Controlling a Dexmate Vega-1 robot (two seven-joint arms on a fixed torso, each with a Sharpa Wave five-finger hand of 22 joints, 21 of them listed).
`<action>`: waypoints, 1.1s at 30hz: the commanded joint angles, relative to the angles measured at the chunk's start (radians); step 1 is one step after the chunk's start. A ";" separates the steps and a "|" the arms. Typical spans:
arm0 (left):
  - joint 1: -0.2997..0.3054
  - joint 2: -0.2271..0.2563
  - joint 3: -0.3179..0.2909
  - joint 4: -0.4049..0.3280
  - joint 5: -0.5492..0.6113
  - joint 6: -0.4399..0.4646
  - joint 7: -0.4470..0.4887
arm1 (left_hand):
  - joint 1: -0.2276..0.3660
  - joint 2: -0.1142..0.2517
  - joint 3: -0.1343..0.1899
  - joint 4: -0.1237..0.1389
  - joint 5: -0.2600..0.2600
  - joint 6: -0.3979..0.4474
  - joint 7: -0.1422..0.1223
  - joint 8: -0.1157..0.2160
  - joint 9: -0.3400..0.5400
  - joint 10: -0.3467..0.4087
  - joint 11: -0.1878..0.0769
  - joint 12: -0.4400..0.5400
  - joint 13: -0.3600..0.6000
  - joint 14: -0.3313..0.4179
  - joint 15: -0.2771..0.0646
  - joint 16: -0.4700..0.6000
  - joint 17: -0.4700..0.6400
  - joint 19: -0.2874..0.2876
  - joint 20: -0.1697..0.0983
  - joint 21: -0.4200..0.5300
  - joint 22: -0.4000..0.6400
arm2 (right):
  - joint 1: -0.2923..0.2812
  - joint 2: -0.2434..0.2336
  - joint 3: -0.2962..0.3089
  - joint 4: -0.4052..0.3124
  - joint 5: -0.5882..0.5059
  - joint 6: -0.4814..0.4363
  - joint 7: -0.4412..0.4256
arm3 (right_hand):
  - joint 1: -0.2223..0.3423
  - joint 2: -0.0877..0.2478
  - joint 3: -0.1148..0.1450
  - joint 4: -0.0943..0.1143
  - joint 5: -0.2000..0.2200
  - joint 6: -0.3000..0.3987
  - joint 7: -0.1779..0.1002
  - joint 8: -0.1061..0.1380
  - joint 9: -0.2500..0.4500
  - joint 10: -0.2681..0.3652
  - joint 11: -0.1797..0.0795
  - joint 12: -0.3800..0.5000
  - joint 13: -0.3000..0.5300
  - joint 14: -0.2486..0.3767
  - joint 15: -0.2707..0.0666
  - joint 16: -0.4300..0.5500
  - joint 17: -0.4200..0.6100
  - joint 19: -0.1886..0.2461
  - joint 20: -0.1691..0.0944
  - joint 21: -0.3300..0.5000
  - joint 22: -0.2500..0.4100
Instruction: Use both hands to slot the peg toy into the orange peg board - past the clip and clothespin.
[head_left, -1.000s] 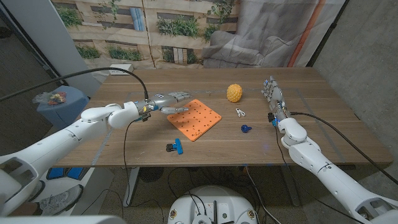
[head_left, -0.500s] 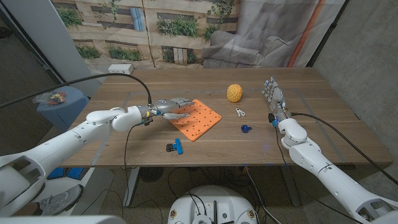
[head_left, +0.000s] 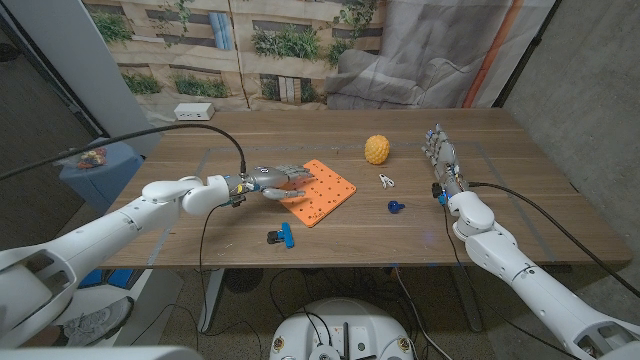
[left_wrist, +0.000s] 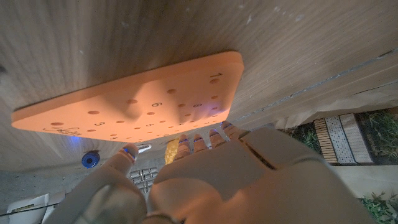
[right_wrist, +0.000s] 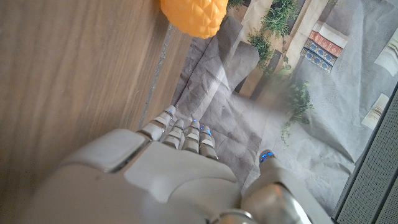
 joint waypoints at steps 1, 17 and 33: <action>-0.012 -0.004 0.026 0.015 0.014 0.006 -0.015 | -0.006 0.053 -0.009 -0.003 0.009 0.011 -0.001 0.004 0.001 -0.001 -0.001 0.005 0.001 -0.009 -0.059 0.004 0.001 -0.015 -0.176 0.006 0.003 | -0.014 -0.005 0.004 -0.020 -0.003 -0.005 -0.013 | 0.006 0.019 0.000 0.007 0.007 0.004 0.005 0.002 0.004 0.003 0.000 -0.002 0.002 0.007 -0.043 0.003 0.001 0.011 -0.033 0.005 0.002; -0.011 -0.011 0.047 0.015 0.013 0.014 -0.030 | 0.003 0.046 -0.018 -0.017 0.009 0.001 -0.004 -0.003 0.001 0.007 0.000 0.008 0.001 -0.005 -0.060 0.005 -0.003 -0.035 -0.175 0.005 0.001 | -0.014 -0.014 0.002 -0.031 -0.013 -0.015 -0.014 | 0.005 0.020 -0.001 0.010 0.007 0.007 0.002 0.002 0.004 0.006 -0.002 -0.001 0.002 0.009 -0.044 0.005 -0.001 0.011 -0.032 0.005 0.002; -0.004 0.005 0.042 -0.005 -0.003 0.035 -0.080 | 0.005 0.051 -0.022 -0.021 0.011 0.029 0.006 0.004 0.001 0.047 0.003 0.016 0.000 0.031 -0.061 0.010 -0.005 -0.010 -0.171 0.016 0.001 | -0.014 -0.066 -0.009 -0.056 -0.058 -0.040 0.002 | 0.012 0.018 0.000 0.006 0.008 0.009 -0.005 0.003 0.004 0.009 -0.004 0.000 0.002 0.023 -0.044 0.009 -0.005 0.016 -0.029 0.007 0.002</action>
